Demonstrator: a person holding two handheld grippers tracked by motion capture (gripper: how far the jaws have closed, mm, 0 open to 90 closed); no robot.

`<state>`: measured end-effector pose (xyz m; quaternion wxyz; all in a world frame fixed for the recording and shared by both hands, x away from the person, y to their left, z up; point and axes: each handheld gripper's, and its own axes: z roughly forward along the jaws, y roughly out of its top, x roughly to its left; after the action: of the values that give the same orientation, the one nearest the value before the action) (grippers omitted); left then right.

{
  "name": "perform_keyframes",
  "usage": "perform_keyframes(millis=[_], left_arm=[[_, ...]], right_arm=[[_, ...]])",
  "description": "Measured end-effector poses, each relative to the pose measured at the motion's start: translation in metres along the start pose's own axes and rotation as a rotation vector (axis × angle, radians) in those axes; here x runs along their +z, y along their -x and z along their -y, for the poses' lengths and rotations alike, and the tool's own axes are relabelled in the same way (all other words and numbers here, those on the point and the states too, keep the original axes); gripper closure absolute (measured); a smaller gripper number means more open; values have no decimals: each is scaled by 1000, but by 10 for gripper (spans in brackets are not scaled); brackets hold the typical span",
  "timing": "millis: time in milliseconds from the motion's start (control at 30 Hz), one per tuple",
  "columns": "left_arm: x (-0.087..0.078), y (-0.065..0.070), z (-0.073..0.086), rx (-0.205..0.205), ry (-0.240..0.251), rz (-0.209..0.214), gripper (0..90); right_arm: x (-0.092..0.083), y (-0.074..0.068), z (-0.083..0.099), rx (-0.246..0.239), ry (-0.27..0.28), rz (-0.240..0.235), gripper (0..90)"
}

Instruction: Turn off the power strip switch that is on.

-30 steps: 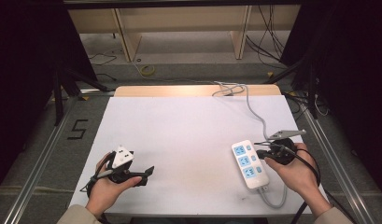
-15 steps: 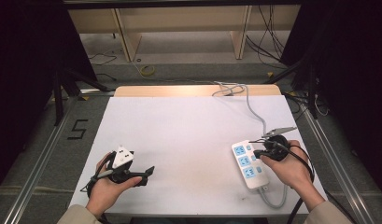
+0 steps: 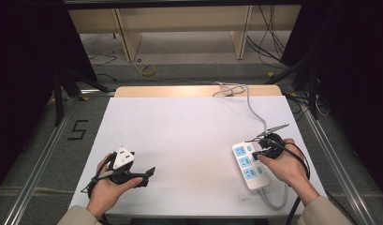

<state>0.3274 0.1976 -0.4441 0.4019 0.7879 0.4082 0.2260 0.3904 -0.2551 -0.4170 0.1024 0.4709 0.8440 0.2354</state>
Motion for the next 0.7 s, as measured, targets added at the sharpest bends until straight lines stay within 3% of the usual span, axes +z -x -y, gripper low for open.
perform_keyframes(millis=[700], left_arm=[[0, 1, 0, 2, -2, 2, 79]], right_arm=[[12, 4, -6, 17, -87, 0, 900]])
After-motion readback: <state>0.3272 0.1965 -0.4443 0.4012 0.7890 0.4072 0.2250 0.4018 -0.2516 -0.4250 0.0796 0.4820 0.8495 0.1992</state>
